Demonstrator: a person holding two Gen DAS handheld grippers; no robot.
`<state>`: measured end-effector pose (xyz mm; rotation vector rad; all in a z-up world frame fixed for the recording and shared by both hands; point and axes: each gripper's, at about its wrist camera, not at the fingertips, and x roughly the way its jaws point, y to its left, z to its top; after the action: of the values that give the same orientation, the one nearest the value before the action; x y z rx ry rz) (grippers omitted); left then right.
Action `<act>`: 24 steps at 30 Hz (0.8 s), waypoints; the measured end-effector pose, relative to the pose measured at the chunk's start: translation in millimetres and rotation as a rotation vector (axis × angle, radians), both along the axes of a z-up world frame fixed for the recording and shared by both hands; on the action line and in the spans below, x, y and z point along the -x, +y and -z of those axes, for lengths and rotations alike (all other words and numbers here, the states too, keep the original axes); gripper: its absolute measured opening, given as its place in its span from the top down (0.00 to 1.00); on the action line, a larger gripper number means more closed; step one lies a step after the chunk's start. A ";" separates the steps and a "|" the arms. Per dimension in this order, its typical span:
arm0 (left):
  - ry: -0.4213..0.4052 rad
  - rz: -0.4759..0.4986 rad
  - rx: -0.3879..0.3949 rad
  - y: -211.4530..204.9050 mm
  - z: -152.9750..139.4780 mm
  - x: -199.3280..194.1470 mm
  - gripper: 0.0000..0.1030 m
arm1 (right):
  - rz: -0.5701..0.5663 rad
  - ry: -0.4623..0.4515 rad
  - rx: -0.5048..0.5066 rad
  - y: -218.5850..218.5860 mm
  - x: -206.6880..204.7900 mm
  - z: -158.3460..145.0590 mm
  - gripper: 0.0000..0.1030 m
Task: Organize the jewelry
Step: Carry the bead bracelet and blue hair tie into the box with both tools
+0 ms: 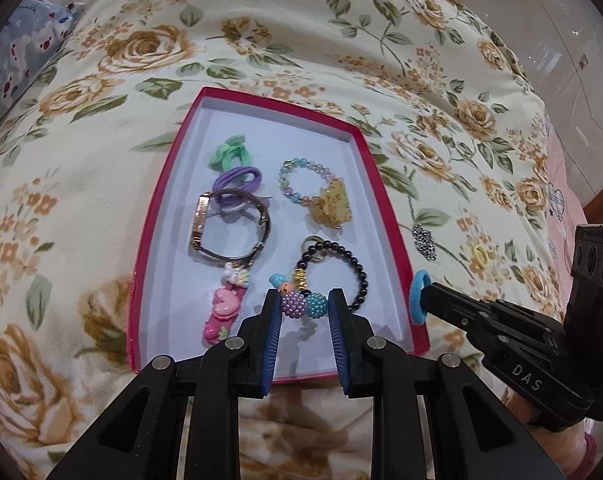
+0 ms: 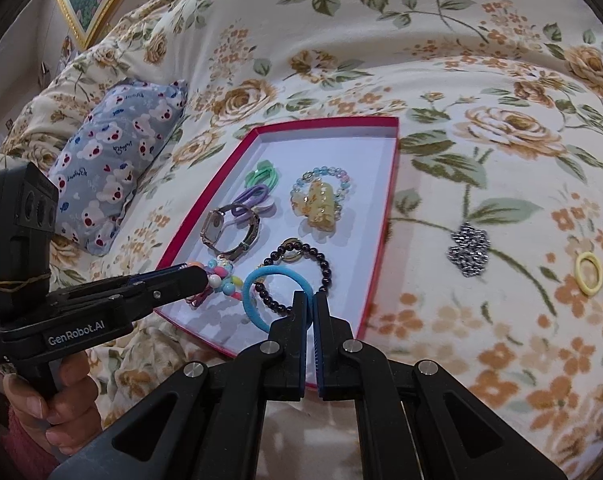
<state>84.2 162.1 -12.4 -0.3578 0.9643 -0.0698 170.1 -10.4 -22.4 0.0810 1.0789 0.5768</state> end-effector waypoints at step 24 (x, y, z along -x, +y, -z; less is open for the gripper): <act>0.051 -0.063 -0.028 18.3 25.3 -6.0 0.78 | -0.081 0.033 0.153 37.3 -17.4 33.0 0.96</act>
<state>90.2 180.4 -37.7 -0.3654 1.0027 0.0102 187.5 26.9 -55.3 -0.0876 1.1594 0.5653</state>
